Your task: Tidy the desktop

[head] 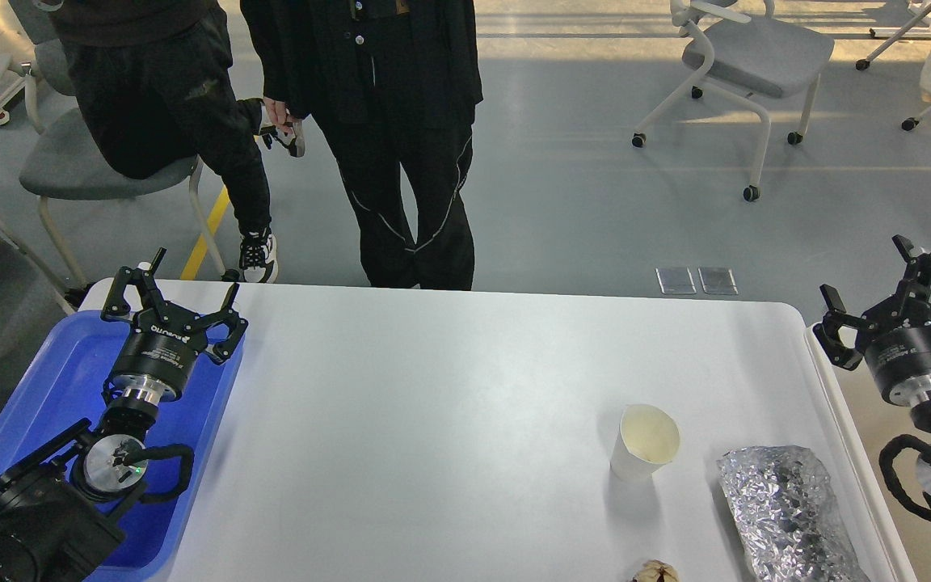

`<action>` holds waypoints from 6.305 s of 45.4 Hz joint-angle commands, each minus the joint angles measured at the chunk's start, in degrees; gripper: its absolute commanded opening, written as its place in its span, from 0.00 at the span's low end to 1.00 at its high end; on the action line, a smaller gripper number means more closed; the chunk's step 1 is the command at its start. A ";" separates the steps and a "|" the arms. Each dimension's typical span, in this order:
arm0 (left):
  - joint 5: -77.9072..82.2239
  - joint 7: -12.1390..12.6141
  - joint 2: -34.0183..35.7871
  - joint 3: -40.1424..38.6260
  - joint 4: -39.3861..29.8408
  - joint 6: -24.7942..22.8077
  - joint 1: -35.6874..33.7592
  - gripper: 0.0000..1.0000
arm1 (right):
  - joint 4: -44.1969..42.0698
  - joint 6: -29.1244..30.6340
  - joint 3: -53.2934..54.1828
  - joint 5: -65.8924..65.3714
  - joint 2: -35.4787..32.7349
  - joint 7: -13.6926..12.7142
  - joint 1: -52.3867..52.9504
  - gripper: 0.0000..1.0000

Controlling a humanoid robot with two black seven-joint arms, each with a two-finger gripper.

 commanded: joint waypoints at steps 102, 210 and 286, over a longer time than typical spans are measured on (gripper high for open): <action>0.26 0.00 0.00 0.16 -0.09 -0.35 -0.08 1.00 | 23.39 8.73 -37.47 -39.95 -29.44 -12.01 20.91 1.00; 0.26 0.00 0.00 0.16 -0.09 -0.35 -0.17 1.00 | 11.96 13.03 -72.63 -59.48 -18.27 -10.34 44.81 0.00; 0.18 0.00 0.00 0.16 -0.09 -0.35 -0.17 1.00 | 21.91 19.02 -71.67 -49.46 -46.75 -9.02 57.12 0.00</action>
